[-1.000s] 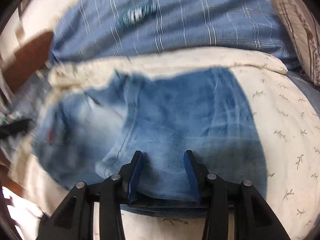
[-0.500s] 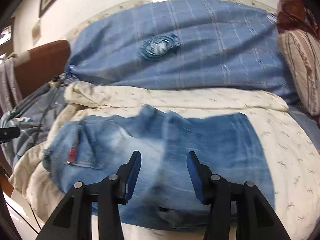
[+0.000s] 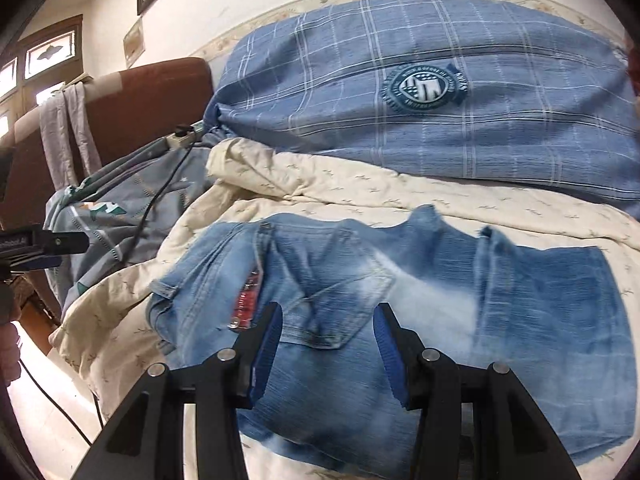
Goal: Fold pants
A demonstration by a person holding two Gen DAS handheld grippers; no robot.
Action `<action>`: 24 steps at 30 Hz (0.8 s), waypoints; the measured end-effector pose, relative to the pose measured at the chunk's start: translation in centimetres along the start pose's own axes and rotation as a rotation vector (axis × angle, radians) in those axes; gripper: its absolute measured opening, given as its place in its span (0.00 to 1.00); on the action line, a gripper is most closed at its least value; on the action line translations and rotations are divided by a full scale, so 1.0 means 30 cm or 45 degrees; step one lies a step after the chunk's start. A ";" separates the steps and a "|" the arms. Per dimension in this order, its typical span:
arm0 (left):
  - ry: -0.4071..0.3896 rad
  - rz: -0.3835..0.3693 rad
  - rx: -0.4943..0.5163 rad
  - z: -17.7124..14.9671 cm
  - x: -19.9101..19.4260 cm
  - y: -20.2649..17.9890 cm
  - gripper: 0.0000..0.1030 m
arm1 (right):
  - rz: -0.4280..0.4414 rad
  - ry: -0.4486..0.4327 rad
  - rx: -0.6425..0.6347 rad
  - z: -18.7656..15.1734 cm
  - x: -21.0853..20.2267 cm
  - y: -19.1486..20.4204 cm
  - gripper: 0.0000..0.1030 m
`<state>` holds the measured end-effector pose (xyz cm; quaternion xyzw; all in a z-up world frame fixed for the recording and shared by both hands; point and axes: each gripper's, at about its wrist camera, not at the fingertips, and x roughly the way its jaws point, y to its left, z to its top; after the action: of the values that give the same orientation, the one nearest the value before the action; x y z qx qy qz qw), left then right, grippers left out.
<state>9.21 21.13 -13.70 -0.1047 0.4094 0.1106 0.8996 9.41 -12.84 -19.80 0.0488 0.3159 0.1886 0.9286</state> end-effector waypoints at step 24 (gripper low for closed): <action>0.206 0.007 0.088 -0.101 0.135 -0.052 1.00 | 0.032 0.153 -0.102 -0.069 0.106 0.035 0.58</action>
<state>10.07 19.26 -18.57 -0.0811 0.4846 0.0903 0.8663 10.13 -10.73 -23.04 0.0041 0.3628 0.2152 0.9067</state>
